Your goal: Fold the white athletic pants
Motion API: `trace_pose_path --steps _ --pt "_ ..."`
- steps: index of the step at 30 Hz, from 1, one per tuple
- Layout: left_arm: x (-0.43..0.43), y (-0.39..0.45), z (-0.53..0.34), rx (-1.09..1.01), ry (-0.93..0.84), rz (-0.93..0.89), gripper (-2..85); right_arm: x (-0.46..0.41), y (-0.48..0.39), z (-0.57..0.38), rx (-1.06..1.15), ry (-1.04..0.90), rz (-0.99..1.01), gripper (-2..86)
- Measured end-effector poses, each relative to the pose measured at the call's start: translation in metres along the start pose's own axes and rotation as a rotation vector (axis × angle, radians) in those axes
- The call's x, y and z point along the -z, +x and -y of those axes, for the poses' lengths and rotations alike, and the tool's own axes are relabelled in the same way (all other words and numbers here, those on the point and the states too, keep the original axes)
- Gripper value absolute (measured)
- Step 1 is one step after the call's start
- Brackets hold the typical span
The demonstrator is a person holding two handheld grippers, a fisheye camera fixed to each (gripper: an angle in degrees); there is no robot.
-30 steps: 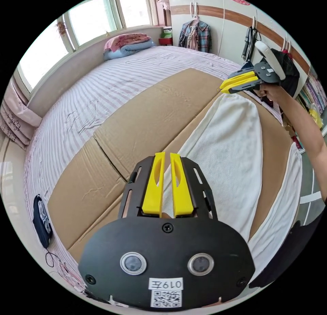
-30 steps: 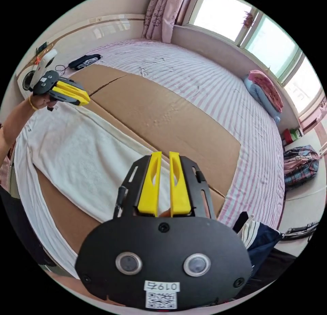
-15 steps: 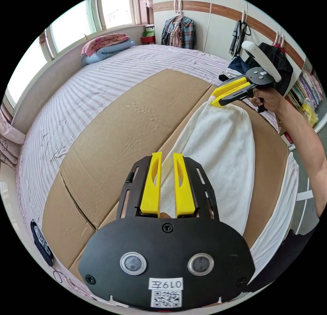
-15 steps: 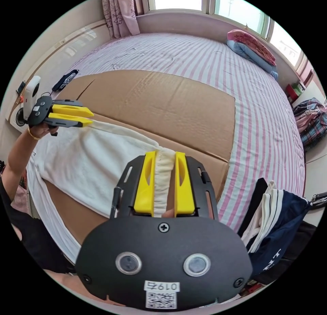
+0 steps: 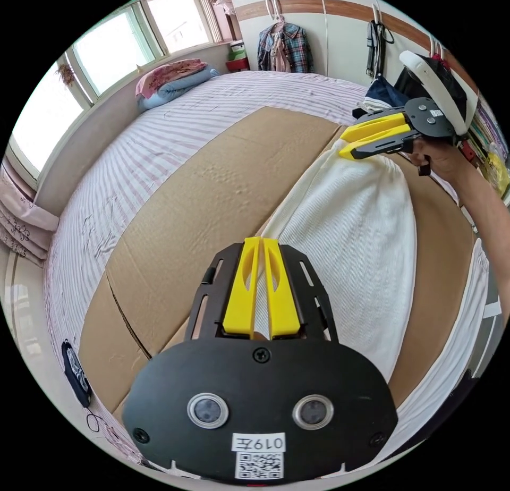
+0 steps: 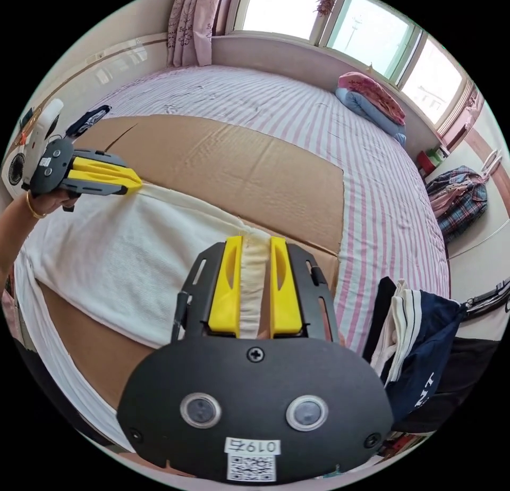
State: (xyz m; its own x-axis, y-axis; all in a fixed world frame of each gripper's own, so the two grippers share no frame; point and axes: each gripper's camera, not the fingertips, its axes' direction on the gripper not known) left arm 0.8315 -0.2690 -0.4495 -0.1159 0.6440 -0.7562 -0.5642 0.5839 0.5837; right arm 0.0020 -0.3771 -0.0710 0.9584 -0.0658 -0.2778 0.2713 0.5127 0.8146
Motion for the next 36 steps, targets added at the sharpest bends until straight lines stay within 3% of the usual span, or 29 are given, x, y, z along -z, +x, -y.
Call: trace_pose_path --steps 5,9,11,15,19,28,36 --pt "0.033 -0.009 -0.033 0.192 0.12 0.079 1.1 0.05 0.012 -0.037 -0.088 0.142 0.061 11.4" --pt "0.086 0.019 -0.079 0.106 0.286 0.001 1.5 0.094 -0.024 -0.084 0.115 0.227 -0.014 8.4" --pt "0.103 0.071 -0.114 -0.065 0.278 -0.097 1.9 0.102 -0.055 -0.118 0.248 0.193 -0.105 6.9" --pt "0.097 0.157 -0.162 -0.18 0.223 -0.1 3.0 0.103 -0.076 -0.156 0.272 0.153 -0.096 6.4" --pt "0.075 0.226 -0.188 -0.211 0.103 0.141 4.9 0.104 -0.08 -0.169 0.193 0.165 0.014 6.2" --pt "0.085 0.238 -0.219 -0.063 0.061 0.165 1.7 0.053 -0.08 -0.161 0.032 0.014 0.009 3.4" --pt "0.117 0.241 -0.253 0.04 0.112 0.137 1.2 0.053 -0.078 -0.196 -0.011 0.02 -0.021 -0.2"
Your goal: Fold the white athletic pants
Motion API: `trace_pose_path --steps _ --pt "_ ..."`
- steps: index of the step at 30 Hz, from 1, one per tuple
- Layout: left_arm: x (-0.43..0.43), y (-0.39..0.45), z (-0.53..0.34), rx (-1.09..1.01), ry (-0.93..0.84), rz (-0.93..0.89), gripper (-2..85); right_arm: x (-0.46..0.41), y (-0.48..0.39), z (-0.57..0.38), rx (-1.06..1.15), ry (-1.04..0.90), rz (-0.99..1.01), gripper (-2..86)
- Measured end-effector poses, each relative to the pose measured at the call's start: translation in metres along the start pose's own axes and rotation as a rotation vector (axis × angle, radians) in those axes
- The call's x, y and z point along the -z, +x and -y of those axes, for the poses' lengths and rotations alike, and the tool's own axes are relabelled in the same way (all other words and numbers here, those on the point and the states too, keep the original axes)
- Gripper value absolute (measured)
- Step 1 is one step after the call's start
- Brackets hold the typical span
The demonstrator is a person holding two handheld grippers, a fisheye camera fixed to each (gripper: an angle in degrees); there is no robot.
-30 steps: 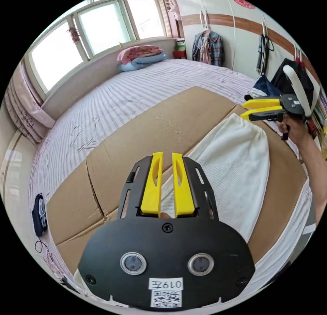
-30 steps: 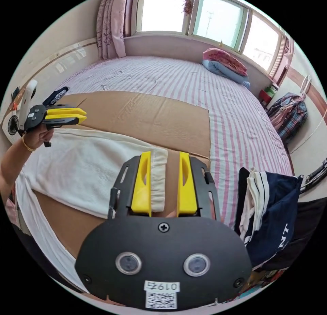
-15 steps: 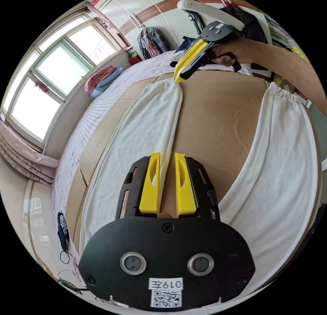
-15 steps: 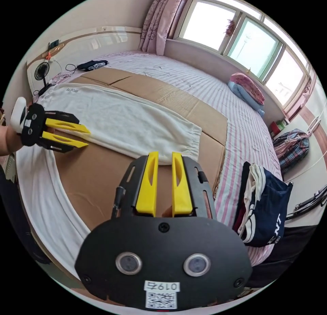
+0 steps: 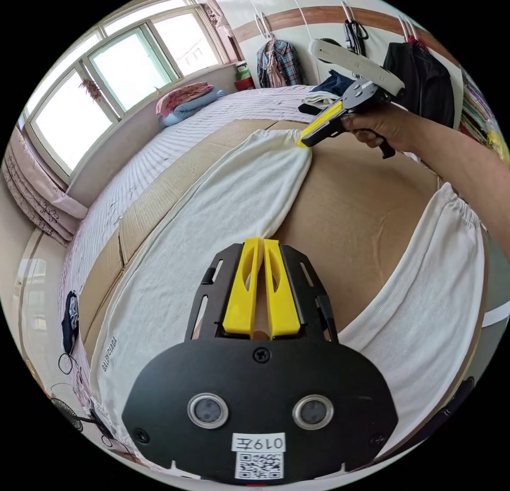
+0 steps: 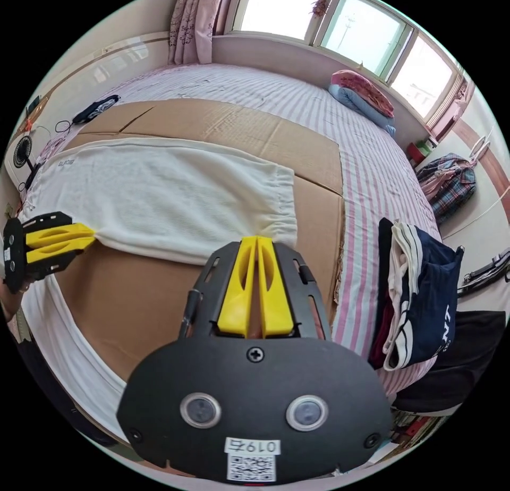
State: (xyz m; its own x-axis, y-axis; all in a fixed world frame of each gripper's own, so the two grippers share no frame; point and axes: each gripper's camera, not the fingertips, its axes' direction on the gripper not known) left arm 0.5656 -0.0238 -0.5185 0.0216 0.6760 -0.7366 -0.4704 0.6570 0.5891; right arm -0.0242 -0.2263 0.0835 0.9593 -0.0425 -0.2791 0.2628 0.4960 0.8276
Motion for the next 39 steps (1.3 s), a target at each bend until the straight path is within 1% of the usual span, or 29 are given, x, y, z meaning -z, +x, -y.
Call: trace_pose_path --steps 3,6,8,9,11,12,14,15,17,19,21,22,24,26,27,28,30,32,33,35,36,38,39 --pt "0.007 0.001 -0.014 -0.015 -0.036 -0.004 1.1 0.011 -0.01 -0.014 -0.023 0.024 -0.023 0.3" --pt "0.028 -0.004 -0.035 -0.007 -0.038 -0.023 0.9 0.055 -0.034 -0.042 -0.047 0.179 0.028 1.4" --pt "0.064 -0.018 -0.064 0.043 0.024 -0.038 0.8 0.102 -0.07 -0.083 -0.024 0.33 0.097 2.3" --pt "0.075 -0.022 -0.073 0.058 0.047 -0.037 0.8 0.112 -0.081 -0.095 -0.013 0.361 0.115 2.5" --pt "0.126 -0.037 -0.125 0.112 0.151 -0.06 0.8 0.147 -0.134 -0.149 0.059 0.467 0.203 3.2" --pt "0.139 -0.04 -0.14 0.12 0.173 -0.076 0.8 0.153 -0.149 -0.163 0.082 0.485 0.225 3.4" --pt "0.188 -0.05 -0.211 0.158 0.238 -0.163 0.8 0.167 -0.209 -0.215 0.134 0.539 0.322 2.0" --pt "0.199 -0.052 -0.23 0.179 0.245 -0.179 0.8 0.168 -0.223 -0.226 0.136 0.549 0.349 1.3" --pt "0.241 -0.059 -0.307 0.283 0.242 -0.211 0.8 0.169 -0.27 -0.26 0.11 0.587 0.501 -0.3" --pt "0.269 -0.059 -0.358 0.348 0.217 -0.202 0.8 0.166 -0.306 -0.271 0.112 0.542 0.523 -0.7" --pt "0.299 -0.054 -0.403 0.388 0.196 -0.164 0.8 0.161 -0.344 -0.275 0.151 0.48 0.485 -0.7" --pt "0.316 -0.047 -0.426 0.382 0.179 -0.137 0.8 0.156 -0.369 -0.277 0.195 0.438 0.478 -0.7" --pt "0.338 -0.036 -0.453 0.337 0.125 -0.105 0.8 0.145 -0.408 -0.28 0.286 0.373 0.525 -0.5" --pt "0.363 -0.022 -0.484 0.247 0.06 -0.036 0.8 0.13 -0.46 -0.285 0.389 0.29 0.603 0.4" --pt "0.369 -0.021 -0.493 0.235 0.049 -0.024 0.8 0.127 -0.472 -0.287 0.414 0.278 0.618 1.6" --pt "0.382 -0.021 -0.511 0.233 0.033 -0.016 0.8 0.122 -0.498 -0.291 0.464 0.259 0.623 4.0" --pt "0.403 -0.031 -0.542 0.296 0.036 -0.005 0.9 0.115 -0.539 -0.296 0.542 0.248 0.563 6.5" --pt "0.434 -0.053 -0.589 0.498 0.054 0.085 1.0 0.106 -0.592 -0.304 0.659 0.251 0.465 7.4" --pt "0.443 -0.06 -0.602 0.57 0.062 0.115 1.1 0.104 -0.604 -0.306 0.689 0.252 0.449 7.5" --pt "0.484 -0.083 -0.663 0.901 0.135 0.213 1.4 0.094 -0.644 -0.31 0.77 0.255 0.426 7.4" --pt "0.494 -0.087 -0.679 0.979 0.151 0.224 1.6 0.091 -0.652 -0.31 0.784 0.256 0.429 7.3" --pt "0.522 -0.099 -0.738 1.242 0.144 0.229 2.1 0.078 -0.684 -0.305 0.813 0.265 0.42 7.1" --pt "0.526 -0.101 -0.75 1.293 0.133 0.217 2.2 0.075 -0.692 -0.305 0.824 0.269 0.419 7.1"
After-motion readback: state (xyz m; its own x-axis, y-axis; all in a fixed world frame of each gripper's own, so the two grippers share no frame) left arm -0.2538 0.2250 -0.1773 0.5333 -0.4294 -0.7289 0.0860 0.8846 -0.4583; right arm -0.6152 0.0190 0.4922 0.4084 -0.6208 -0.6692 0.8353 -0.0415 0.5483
